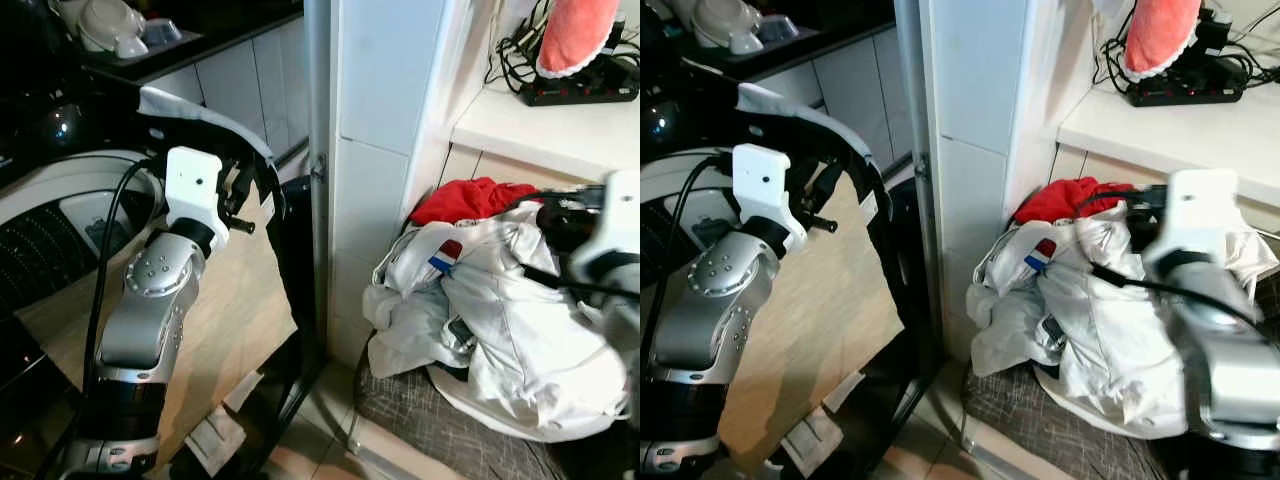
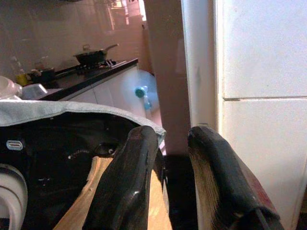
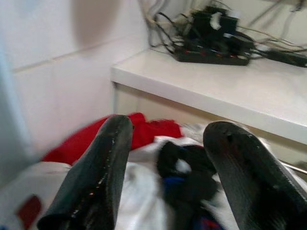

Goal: Clothes washing

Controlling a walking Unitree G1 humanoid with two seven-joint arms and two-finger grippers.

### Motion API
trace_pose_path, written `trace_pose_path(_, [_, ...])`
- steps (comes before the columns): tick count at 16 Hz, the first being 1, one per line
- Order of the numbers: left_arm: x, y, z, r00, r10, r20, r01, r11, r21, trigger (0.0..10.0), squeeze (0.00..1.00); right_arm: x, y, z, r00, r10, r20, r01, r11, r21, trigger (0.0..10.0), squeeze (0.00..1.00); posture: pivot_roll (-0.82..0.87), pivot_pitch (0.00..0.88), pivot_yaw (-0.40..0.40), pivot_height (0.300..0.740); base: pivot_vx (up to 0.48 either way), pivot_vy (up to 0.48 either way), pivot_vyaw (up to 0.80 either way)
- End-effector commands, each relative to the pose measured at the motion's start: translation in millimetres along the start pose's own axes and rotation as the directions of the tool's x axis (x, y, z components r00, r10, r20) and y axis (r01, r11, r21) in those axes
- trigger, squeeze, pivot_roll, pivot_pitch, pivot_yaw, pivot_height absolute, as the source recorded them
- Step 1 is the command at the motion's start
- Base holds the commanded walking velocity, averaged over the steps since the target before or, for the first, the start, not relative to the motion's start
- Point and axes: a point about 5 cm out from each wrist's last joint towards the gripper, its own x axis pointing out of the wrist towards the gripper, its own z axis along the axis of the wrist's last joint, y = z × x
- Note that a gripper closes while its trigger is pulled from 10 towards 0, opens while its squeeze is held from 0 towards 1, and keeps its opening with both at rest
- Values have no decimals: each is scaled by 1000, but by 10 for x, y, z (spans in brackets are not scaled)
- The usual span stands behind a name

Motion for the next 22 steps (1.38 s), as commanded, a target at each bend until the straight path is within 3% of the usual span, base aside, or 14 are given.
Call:
trace_pose_path(1, [15,-18,30,1000,7,11,-6,1000,-26,10000,0,0,-35,26,1000,20,9,-21,999,29,10000,1000,-57,0,50,740,0,0,0])
trace_pose_path(3, [49,-143,12,1000,-9,9,9,999,-42,10000,0,-42,148,113,989,121,89,-126,991,54,10000,1000,-57,0,49,740,0,0,0])
trace_pose_path(4, [54,-252,-53,1000,-7,-14,7,1000,-24,10000,0,-70,251,61,986,141,86,-142,990,2,10000,0,-58,0,49,740,0,0,0])
trace_pose_path(8, [72,-318,-18,1000,1,-14,-2,999,-39,10000,0,-94,184,-37,998,65,20,-65,998,21,10000,0,-62,0,50,740,0,0,0])
trace_pose_path(9, [76,-313,-13,1000,-4,-12,4,1000,-20,10000,0,-89,98,-34,999,46,25,-48,996,78,10000,824,-62,0,50,740,0,0,0])
trace_pose_path(10, [77,-313,-11,1000,-6,-12,6,1000,-18,10000,0,-87,76,-31,999,43,23,-44,996,76,10000,1000,-62,0,50,740,0,0,0])
trace_pose_path(11, [95,-294,-2,1000,12,-12,-12,1000,-25,10000,0,-66,50,-29,999,35,14,-36,999,37,10000,953,-66,0,54,740,0,0,0])
trace_pose_path(12, [98,-298,-4,999,28,-17,-28,999,-30,10000,0,-54,50,-37,999,30,11,-31,999,39,10000,0,-65,0,43,740,0,0,0])
trace_pose_path(14, [82,-345,-20,1000,15,-22,-15,999,-29,10000,0,-28,23,-57,1000,-15,-7,16,999,45,10000,0,-69,0,44,740,0,0,0])
trace_pose_path(15, [63,-404,-19,999,-33,-14,33,999,-26,10000,0,-18,-53,-77,997,-68,-22,69,997,43,10000,106,-69,0,48,740,0,0,0])
trace_pose_path(16, [57,-434,-8,998,-61,-4,61,998,-17,10000,0,-13,-116,-99,994,-102,-38,104,993,50,10000,1000,-69,0,51,740,0,0,0])
trace_pose_path(20, [25,-627,120,941,-332,60,336,939,-69,10000,0,85,-335,-110,998,-44,-47,49,994,98,10000,1000,-64,0,67,740,0,0,0])
trace_pose_path(22, [-19,-660,135,908,-415,57,418,906,-60,10000,0,184,-440,-91,999,-14,-47,20,993,116,10000,1000,-59,0,64,740,0,0,0])
